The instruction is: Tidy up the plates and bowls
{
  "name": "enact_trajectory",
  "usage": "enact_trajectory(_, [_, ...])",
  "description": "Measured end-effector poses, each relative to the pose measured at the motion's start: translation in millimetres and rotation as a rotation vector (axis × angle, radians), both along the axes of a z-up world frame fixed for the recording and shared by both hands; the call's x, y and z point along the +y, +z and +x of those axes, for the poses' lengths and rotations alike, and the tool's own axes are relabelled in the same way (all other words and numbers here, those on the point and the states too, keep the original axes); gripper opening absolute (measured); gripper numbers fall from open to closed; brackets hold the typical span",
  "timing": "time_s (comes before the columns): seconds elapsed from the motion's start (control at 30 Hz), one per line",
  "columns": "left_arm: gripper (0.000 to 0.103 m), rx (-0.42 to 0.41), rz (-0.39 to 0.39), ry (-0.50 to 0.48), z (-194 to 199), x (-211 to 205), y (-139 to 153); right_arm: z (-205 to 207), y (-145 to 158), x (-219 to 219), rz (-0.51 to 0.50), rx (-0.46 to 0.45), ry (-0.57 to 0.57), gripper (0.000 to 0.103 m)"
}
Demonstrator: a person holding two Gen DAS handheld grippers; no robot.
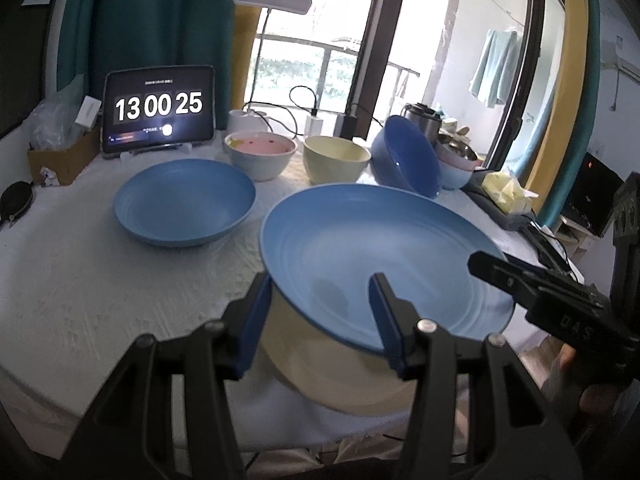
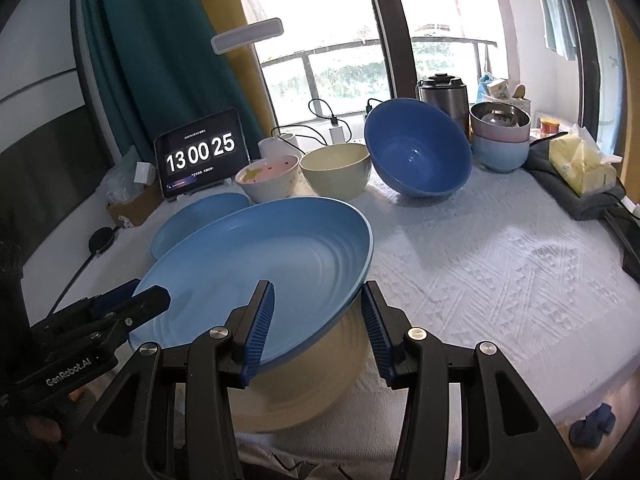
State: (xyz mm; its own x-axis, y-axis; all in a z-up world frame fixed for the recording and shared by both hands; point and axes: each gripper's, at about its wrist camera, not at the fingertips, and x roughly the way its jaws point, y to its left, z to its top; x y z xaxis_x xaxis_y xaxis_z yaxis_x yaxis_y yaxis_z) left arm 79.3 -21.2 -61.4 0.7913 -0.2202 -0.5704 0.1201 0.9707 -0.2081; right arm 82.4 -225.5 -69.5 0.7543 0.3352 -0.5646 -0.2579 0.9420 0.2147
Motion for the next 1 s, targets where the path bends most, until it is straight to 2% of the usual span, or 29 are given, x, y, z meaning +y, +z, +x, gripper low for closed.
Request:
enact_trajectory(0.63, [0.052,0.074,0.039,-0.004,-5,0,-22,-8,-21,11,-0.042,0.067,0.013,0.048])
enact_trajectory(0.87, [0.052,0.151,0.057,-0.016,1,-4,-37,-5,-29,12,-0.056,0.097,0.012,0.048])
enact_trajectory(1.0, [0.053,0.155,0.065,-0.015,1,-5,-40,-3,-35,12,-0.06,0.121,0.007,0.048])
